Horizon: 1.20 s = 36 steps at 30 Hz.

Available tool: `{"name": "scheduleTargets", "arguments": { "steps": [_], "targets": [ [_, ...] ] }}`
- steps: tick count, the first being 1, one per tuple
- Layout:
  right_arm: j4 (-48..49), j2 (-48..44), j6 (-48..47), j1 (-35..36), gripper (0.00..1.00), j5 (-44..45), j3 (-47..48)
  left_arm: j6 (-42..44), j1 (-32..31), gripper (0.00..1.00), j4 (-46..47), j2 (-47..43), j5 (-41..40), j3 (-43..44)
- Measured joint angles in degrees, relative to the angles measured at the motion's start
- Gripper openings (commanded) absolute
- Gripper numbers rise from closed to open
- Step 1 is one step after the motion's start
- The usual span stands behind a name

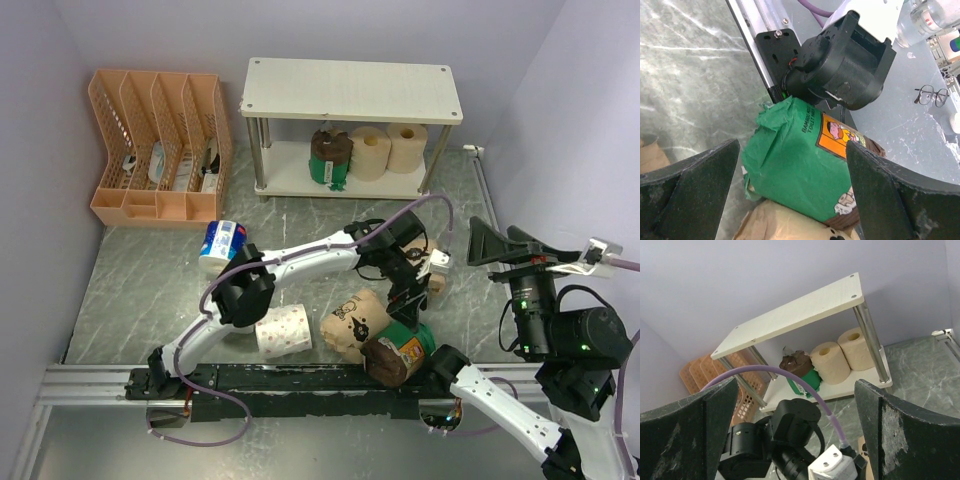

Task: Place and organize the paper towels onto the shelf

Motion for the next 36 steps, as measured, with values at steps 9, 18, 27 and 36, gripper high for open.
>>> {"name": "scheduleTargets", "arguments": {
  "steps": [9, 18, 27, 36],
  "targets": [
    [-0.39, -1.03, 0.09, 0.0, 1.0, -0.9, -1.09, -0.42, -0.74, 0.99, 0.63, 5.46, 2.38, 2.75],
    [-1.46, -3.34, 0.11, -0.04, 1.0, -0.9, -1.68, 0.83, -1.22, 0.8, -0.92, 7.34, 3.48, 3.72],
    [-2.91, -5.09, 0.11, -0.04, 1.0, -0.09, -1.7, 2.97, -1.44, 0.07, -3.98, 6.49, 5.25, 3.3],
    [-3.87, -7.19, 0.17, -0.04, 1.0, 1.14, -1.57, 4.46, -1.77, 0.07, -6.6, 5.38, 3.82, 3.3]
  ]
}}
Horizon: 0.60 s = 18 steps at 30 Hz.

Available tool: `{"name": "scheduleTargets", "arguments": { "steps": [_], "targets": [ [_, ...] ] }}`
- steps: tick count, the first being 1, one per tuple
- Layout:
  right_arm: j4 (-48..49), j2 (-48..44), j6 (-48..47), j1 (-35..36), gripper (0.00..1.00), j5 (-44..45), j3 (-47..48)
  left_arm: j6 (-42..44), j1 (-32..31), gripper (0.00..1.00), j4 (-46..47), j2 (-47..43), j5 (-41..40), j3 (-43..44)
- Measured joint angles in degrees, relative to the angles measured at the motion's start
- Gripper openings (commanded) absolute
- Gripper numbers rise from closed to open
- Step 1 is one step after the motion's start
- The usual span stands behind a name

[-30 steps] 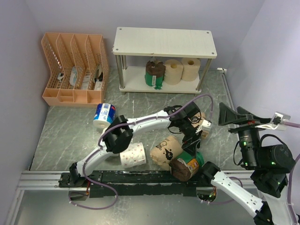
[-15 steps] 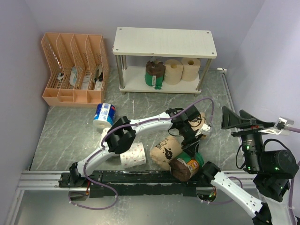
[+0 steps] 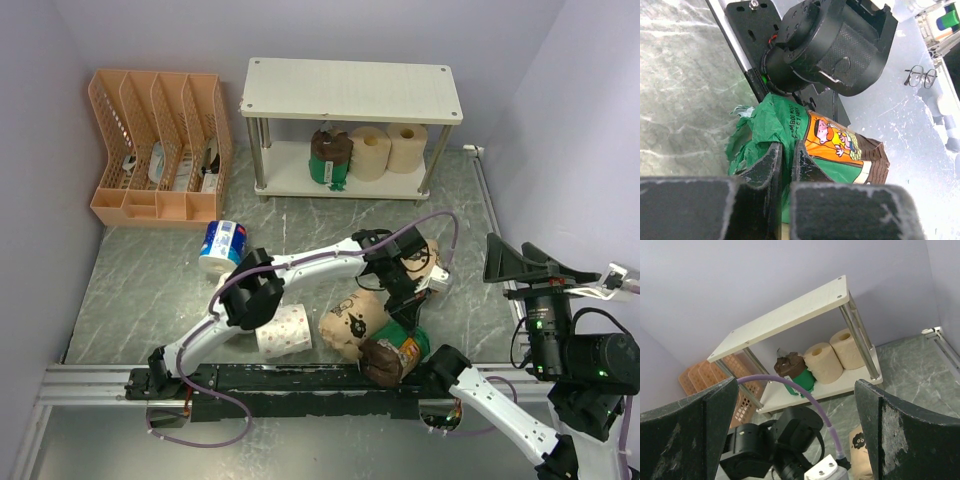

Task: Place and organize the paper towels onto the shelf

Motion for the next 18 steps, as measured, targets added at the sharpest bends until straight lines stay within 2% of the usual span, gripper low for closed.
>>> {"name": "scheduleTargets", "arguments": {
  "steps": [5, 11, 15, 18],
  "targets": [
    [-0.68, -0.13, -0.11, 0.0, 1.0, 0.55, 0.76, 1.42, -0.44, 0.07, -3.08, -5.86, -9.25, -1.36],
    [-0.9, -0.61, -0.55, 0.0, 1.0, 1.36, 1.7, 1.79, -0.63, 0.07, -1.73, -23.45, -26.99, -6.34],
    [-0.94, -0.61, -0.72, 0.0, 1.0, 1.88, 0.79, 2.38, -0.61, 0.07, 1.36, -32.17, -39.19, -5.7],
    [-0.83, -0.59, -0.7, 0.0, 1.0, 1.92, -0.5, 4.79, -0.61, 0.07, 6.78, -36.33, -50.88, -9.92]
  ]
}}
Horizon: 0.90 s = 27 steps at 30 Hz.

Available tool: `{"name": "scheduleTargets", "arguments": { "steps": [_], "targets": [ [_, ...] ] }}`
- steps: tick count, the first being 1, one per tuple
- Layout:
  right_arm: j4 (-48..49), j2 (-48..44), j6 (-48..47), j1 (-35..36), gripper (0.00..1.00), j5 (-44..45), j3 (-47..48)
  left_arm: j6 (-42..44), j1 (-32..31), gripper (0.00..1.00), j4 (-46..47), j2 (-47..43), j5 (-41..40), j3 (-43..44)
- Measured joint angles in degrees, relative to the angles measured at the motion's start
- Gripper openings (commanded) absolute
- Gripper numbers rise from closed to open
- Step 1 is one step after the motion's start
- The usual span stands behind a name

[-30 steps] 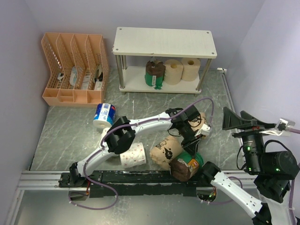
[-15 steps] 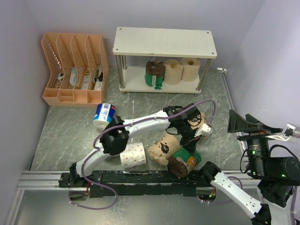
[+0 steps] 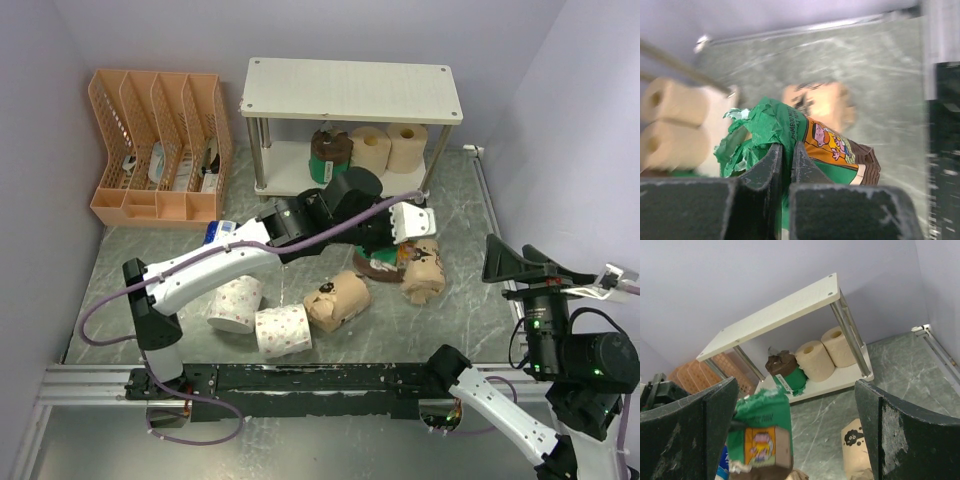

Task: Place and organize the paper towels onto the shelf

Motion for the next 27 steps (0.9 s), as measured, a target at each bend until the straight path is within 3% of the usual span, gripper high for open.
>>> {"name": "scheduleTargets", "arguments": {
  "steps": [2, 8, 13, 22, 27],
  "targets": [
    [0.04, 0.15, 0.0, 0.0, 1.0, 0.0, -0.61, 1.77, 0.13, 0.07, 3.19, -1.16, -5.88, -3.61],
    [0.7, 1.4, -0.02, 0.0, 1.0, 0.02, -1.33, 11.87, 3.74, 0.07, 24.13, -2.23, -29.88, -25.59],
    [1.36, 3.26, -0.02, 0.0, 1.0, 0.0, -1.46, 20.55, 8.9, 0.07, 44.83, -2.25, -41.94, -40.02],
    [1.97, 5.25, 0.0, 0.0, 0.99, -0.02, -1.49, 33.86, 13.4, 0.07, 83.8, -2.12, -47.06, -51.58],
    [1.77, 5.46, 0.0, 0.0, 0.99, 0.02, -1.4, 35.82, 16.48, 0.07, 94.29, 0.44, -46.21, -50.16]
  ]
}}
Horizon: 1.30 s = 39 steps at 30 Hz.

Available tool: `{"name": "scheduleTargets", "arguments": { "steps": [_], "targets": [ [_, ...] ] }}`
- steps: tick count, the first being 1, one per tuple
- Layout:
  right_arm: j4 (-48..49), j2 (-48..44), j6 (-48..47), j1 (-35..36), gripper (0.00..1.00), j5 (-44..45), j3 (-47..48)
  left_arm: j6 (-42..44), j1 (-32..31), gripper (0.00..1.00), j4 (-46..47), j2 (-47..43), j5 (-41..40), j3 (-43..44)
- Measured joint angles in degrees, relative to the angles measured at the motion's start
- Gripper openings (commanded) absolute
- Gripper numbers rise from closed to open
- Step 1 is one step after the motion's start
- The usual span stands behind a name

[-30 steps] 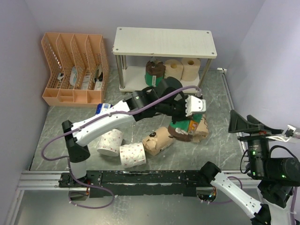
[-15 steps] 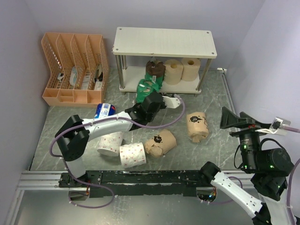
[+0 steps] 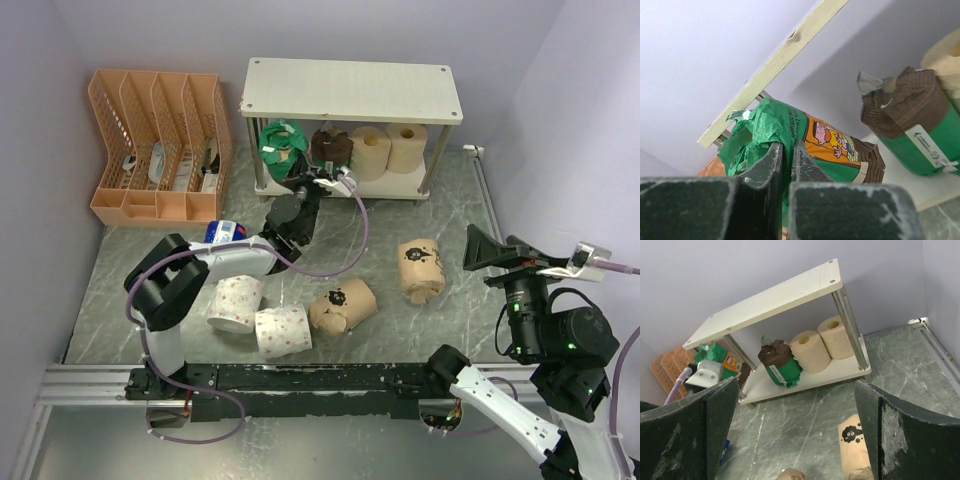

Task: Place and organize the paper towels onto the shelf

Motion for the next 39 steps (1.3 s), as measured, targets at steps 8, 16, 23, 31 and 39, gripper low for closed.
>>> {"name": "scheduleTargets", "arguments": {
  "steps": [8, 16, 23, 31, 39],
  "targets": [
    [-2.23, -0.59, 0.02, 0.0, 0.99, 0.24, 3.19, -1.84, 5.01, 0.07, 1.16, 7.87, 1.75, 3.56],
    [-4.0, -1.4, 0.0, 0.0, 0.99, 0.9, 5.55, -3.37, 7.37, 0.07, -2.75, 13.73, 5.44, 8.52],
    [-5.4, -2.21, -0.02, 0.0, 1.0, 1.66, 5.33, -2.67, 7.91, 0.14, -4.37, 17.77, 7.08, 12.92],
    [-6.49, -3.78, 0.0, 0.0, 1.0, 2.16, 5.29, -2.86, 7.91, 0.64, -8.98, 18.23, 7.61, 15.1],
    [-6.23, -3.78, 0.0, 0.0, 1.0, 1.95, 4.0, -2.51, 7.82, 0.73, -8.72, 18.1, 6.49, 16.22]
  ]
}}
